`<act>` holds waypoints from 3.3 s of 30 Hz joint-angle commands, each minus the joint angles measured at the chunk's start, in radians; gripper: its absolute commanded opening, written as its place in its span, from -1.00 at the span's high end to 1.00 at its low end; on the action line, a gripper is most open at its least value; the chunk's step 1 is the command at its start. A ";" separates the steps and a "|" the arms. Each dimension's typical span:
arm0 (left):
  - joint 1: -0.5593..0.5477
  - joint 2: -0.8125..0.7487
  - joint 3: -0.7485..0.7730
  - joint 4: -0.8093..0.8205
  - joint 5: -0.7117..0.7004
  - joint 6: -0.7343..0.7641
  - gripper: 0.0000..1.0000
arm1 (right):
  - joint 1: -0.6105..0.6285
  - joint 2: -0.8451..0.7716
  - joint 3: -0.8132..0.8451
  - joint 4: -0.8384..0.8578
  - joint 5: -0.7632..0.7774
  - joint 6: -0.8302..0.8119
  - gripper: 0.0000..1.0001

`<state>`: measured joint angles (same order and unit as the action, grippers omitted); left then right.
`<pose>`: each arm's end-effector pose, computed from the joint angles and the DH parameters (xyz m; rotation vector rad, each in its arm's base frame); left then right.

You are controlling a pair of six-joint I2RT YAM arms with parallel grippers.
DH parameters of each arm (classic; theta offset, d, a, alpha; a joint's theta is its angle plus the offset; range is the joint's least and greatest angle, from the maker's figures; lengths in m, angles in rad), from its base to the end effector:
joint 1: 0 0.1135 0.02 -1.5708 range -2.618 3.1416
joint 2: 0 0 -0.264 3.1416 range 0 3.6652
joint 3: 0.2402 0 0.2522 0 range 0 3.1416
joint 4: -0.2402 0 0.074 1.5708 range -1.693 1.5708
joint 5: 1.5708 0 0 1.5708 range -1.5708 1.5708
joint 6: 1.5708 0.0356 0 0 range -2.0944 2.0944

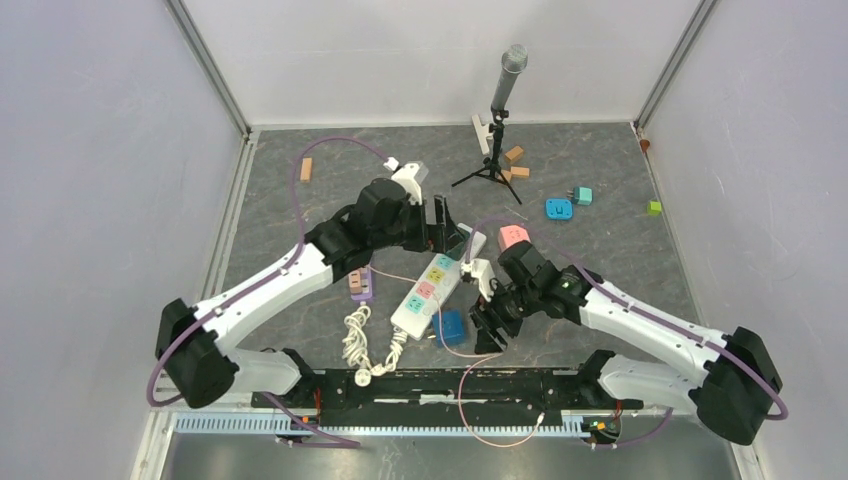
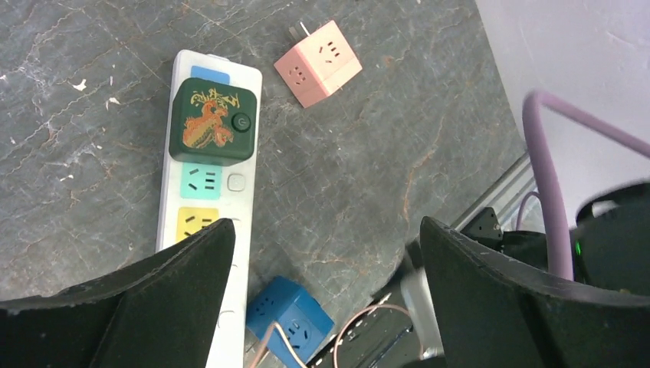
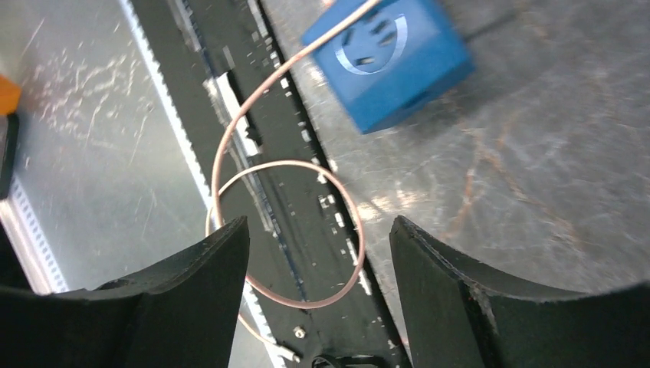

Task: Insert the plug
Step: Pick up the plug from the center of the board.

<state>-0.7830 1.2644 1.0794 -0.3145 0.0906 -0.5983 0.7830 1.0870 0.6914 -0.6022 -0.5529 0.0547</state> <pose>0.2021 -0.2056 0.3267 0.2625 2.1910 -0.9111 0.1306 0.1564 0.2205 -1.1565 2.4094 1.0094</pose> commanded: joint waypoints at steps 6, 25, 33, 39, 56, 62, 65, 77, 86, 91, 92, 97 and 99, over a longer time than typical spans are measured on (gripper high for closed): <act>-0.001 0.180 0.122 -0.021 0.096 0.090 -0.88 | 0.136 0.055 0.051 -0.098 -0.062 -0.088 -0.38; -0.084 0.199 -0.111 -0.138 0.320 0.457 -0.87 | 0.171 0.031 0.205 -0.136 -0.225 -0.211 0.06; -0.172 0.172 -0.179 -0.122 0.218 0.539 -0.93 | 0.170 -0.025 0.207 -0.083 -0.178 -0.181 0.04; -0.253 0.225 -0.156 -0.117 0.107 0.555 -0.95 | 0.167 -0.103 0.238 -0.038 0.038 -0.124 -0.10; -0.335 0.381 -0.067 -0.147 -0.035 0.572 -0.46 | 0.126 -0.220 0.421 -0.046 0.739 0.047 -0.40; -0.336 0.362 0.027 -0.176 -0.032 0.573 -0.23 | 0.089 -0.191 0.480 -0.067 0.790 0.086 -0.46; -0.333 0.321 0.089 -0.167 -0.046 0.551 -0.06 | 0.067 -0.168 0.524 -0.070 0.788 0.087 -0.50; -0.165 0.131 0.164 0.018 0.069 0.354 0.19 | 0.058 -0.087 0.805 -0.061 0.886 0.052 -0.59; 0.048 -0.063 -0.037 0.402 0.323 0.140 0.47 | 0.031 -0.039 0.839 -0.079 0.837 0.076 -0.72; 0.084 -0.148 -0.109 0.484 0.334 0.137 0.82 | -0.165 0.007 0.790 -0.071 0.447 0.145 -0.73; 0.088 -0.164 -0.123 0.497 0.338 0.143 0.88 | -0.202 0.014 0.775 -0.059 0.372 0.165 -0.73; 0.092 -0.241 -0.184 0.569 0.381 0.213 0.96 | -0.335 0.044 0.720 -0.017 0.136 0.236 -0.72; 0.092 -0.266 -0.206 0.608 0.421 0.241 0.96 | -0.370 0.049 0.700 0.004 0.082 0.258 -0.72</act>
<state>-0.6956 1.0668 0.8997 0.1219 0.4206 -0.4103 0.4736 1.1358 1.4166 -0.6712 -0.2317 0.2352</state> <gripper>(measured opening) 0.710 0.863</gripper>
